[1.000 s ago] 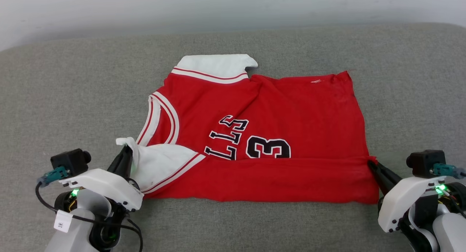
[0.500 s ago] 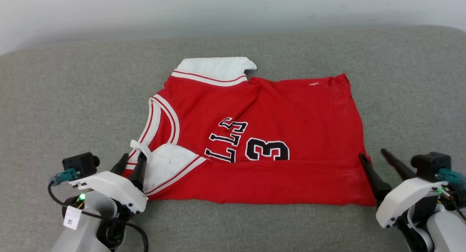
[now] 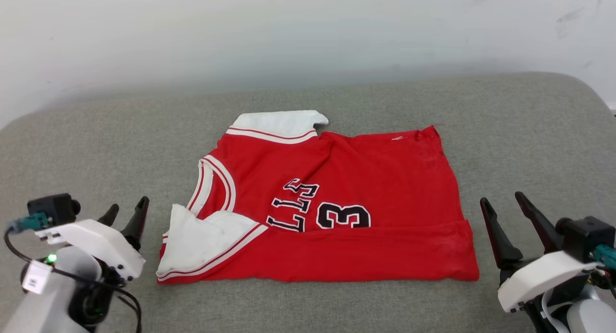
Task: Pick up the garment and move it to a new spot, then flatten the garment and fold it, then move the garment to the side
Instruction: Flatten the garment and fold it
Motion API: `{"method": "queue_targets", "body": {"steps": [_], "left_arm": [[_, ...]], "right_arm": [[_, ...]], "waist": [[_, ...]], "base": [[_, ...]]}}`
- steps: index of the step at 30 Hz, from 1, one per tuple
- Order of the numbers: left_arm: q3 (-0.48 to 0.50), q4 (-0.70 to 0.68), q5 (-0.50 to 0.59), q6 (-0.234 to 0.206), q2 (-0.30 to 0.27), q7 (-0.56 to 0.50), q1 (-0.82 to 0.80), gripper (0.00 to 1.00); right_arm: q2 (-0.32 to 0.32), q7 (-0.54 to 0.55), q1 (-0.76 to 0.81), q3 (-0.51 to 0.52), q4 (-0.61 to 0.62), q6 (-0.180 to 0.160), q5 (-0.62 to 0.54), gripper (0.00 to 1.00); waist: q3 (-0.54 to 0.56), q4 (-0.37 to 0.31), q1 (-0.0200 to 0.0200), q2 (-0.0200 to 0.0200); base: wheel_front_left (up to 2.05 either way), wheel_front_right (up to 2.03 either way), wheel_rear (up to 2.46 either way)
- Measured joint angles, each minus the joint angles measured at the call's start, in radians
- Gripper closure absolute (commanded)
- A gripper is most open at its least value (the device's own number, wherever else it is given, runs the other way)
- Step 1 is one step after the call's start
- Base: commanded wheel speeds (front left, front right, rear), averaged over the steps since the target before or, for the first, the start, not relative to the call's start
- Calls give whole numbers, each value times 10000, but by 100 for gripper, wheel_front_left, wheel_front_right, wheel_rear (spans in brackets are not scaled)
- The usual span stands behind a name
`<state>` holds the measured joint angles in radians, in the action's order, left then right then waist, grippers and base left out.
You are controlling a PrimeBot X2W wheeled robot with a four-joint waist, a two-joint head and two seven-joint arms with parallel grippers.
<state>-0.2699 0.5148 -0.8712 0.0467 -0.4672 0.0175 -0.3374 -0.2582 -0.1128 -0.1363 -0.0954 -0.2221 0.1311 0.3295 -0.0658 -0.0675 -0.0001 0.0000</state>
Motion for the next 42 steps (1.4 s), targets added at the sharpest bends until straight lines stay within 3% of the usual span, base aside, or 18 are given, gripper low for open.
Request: {"method": "queue_targets", "body": {"steps": [7,13,17,22,28,29,30,32,38,42], "left_arm": [[-115,-1569,-780,-395,-1160,-3058,444,0],[-240,-2456,-1455,-1126,-1626,-5193,727,0],[-245,-2504,-1764,-1536,-1599,-5791,875,0],[-405,-2169,-2079,-1659,-1310,-6257,874,0],[-721,-1751,-1964,-1894,-1354,-6853,608,0],[-779,-1720,-1962,-1956,-1363,-6982,556,15],[-826,-1705,-1950,-1981,-1383,-7133,482,49],[-834,-1695,-1965,-1964,-1369,-7191,429,100],[-1032,-1657,-1626,-1691,-1185,-6654,326,100],[-1080,-1747,-1415,-1530,-1143,-6171,311,100]], "right_arm": [[474,602,728,512,1315,0,-510,0],[780,886,895,614,2002,0,-671,0],[886,976,880,587,2217,0,-732,0],[953,1034,771,606,2268,0,-723,0],[995,1030,539,627,2146,0,-612,0],[1012,1049,531,662,2082,0,-562,0],[1024,1081,528,669,2034,0,-556,0],[1043,1151,488,696,1952,0,-477,0],[963,1896,384,880,1634,0,144,0],[525,3526,356,1095,1183,0,654,0]], "waist": [[117,-174,0,0],[-93,-351,0,0],[-368,-504,0,0],[-803,-697,1,0],[-1241,-929,0,1],[-1291,-951,0,1],[-1334,-967,0,1],[-1404,-982,-1,1],[-1397,-884,1,0],[-1266,-783,2,1]], "base": [[0,0,0],[0,0,0],[0,0,0],[0,0,0],[0,0,0],[0,0,0],[0,0,0],[0,0,0],[0,0,0],[0,0,0]]}}
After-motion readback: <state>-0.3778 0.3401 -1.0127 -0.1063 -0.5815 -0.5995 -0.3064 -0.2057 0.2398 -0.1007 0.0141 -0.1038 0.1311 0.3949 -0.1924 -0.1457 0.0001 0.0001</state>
